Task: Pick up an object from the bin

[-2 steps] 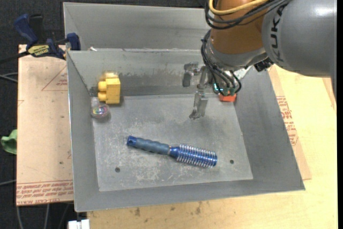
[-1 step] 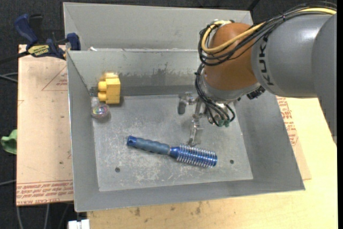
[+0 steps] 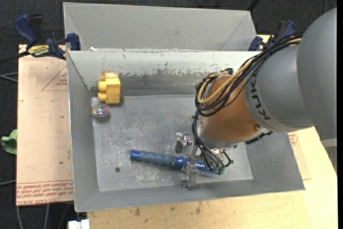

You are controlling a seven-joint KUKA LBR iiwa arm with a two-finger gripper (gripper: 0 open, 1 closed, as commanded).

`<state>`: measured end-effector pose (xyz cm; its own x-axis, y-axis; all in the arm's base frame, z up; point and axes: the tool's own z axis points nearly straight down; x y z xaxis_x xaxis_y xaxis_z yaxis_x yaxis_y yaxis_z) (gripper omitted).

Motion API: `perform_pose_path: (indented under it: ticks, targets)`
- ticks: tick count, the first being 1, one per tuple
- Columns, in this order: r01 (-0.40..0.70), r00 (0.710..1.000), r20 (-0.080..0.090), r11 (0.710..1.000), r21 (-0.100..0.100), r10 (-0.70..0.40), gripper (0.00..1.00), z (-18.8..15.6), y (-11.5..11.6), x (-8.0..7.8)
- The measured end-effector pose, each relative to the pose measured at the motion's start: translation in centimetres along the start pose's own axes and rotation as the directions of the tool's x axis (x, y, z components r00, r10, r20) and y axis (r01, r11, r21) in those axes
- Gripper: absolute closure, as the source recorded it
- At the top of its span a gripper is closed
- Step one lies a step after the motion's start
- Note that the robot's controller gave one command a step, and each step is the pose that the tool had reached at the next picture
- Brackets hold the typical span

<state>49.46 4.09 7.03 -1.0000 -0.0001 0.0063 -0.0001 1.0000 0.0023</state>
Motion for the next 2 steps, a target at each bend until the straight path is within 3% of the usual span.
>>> perform_pose_path:
  ticks: [1, 2]
  targets:
    - [-0.002, 1.0, 0.004, 1.0, 0.001, 0.002, 1.0, -0.1, -0.1, -0.2]
    - [-0.027, 0.999, 0.016, 1.0, 0.0, 0.027, 1.0, -17.6, -0.5, -0.7]
